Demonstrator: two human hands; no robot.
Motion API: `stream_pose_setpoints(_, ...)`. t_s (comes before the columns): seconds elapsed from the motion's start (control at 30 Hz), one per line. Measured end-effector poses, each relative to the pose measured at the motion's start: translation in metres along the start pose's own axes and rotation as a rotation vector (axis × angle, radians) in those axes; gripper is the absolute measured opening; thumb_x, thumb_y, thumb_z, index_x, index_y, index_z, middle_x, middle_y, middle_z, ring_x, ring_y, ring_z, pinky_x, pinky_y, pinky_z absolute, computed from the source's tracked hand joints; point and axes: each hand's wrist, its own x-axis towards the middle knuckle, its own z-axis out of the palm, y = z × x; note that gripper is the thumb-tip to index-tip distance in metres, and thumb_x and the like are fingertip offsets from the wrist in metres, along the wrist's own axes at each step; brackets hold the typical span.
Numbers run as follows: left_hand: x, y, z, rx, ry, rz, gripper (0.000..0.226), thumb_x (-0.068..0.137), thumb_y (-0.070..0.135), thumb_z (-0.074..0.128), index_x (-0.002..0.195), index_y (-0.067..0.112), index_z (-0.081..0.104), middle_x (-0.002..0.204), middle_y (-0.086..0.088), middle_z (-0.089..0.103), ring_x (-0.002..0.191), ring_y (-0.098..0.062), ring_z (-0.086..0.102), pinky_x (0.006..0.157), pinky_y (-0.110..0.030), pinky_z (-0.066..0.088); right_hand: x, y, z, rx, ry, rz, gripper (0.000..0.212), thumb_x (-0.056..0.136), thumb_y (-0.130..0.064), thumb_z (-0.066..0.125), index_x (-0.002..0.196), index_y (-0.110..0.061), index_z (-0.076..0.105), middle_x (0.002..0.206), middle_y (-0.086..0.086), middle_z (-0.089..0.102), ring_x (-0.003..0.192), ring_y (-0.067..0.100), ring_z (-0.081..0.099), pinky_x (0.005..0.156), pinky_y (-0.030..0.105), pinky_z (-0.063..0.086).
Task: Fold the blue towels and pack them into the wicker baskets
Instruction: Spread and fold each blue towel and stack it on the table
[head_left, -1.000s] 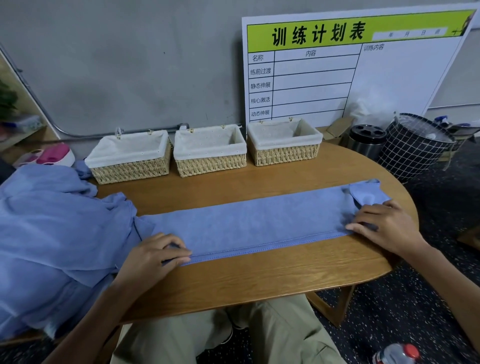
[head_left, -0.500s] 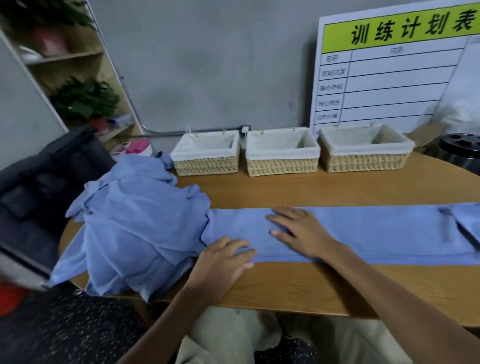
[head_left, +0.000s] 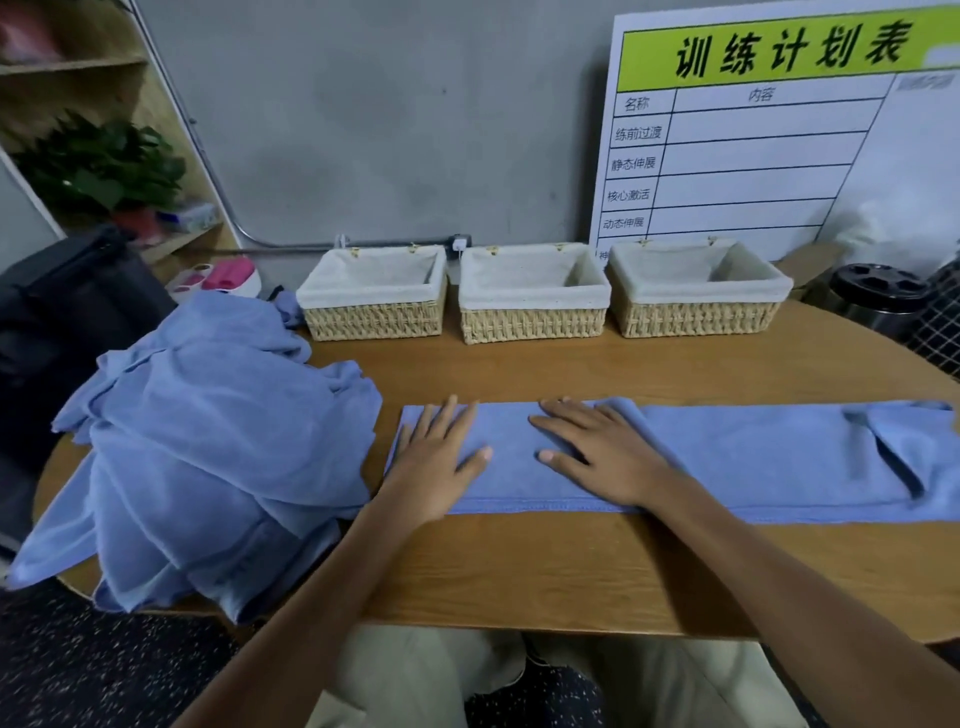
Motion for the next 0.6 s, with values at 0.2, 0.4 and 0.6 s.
stream_pose_setpoints(0.2, -0.016, -0.026, 0.007, 0.212, -0.032, -0.048, 0.102, 0.072, 0.088, -0.014, 0.159, 0.035, -0.004, 0.166, 0.005, -0.018, 0.153, -0.024, -0.016, 0.122, -0.049, -0.005, -0.002, -0.009, 0.000, 0.088, -0.011, 0.014, 0.070, 0.091, -0.073, 0.019, 0.154, -0.043, 0.024, 0.165, -0.018, 0.010, 0.152, 0.007, 0.003, 0.122, 0.036, 0.005)
stream_pose_setpoints(0.4, -0.015, -0.022, 0.011, 0.218, 0.002, -0.064, 0.109, 0.067, 0.092, -0.016, 0.159, 0.036, -0.004, 0.166, 0.003, -0.018, 0.153, -0.027, -0.015, 0.123, -0.052, -0.003, -0.008, 0.016, -0.006, -0.022, -0.066, 0.119, 0.071, 0.090, -0.075, 0.012, 0.155, -0.047, 0.011, 0.165, -0.019, -0.002, 0.153, 0.011, -0.006, 0.123, 0.043, -0.001)
stream_pose_setpoints(0.6, -0.011, -0.029, 0.007, 0.204, -0.019, -0.117, 0.115, 0.059, 0.096, -0.018, 0.158, 0.039, -0.006, 0.165, 0.004, -0.022, 0.153, -0.025, -0.018, 0.123, -0.052, -0.005, 0.005, 0.014, -0.008, -0.013, -0.094, 0.101, 0.070, 0.091, -0.075, 0.012, 0.155, -0.047, 0.007, 0.165, -0.018, -0.007, 0.152, 0.011, -0.012, 0.123, 0.046, -0.005)
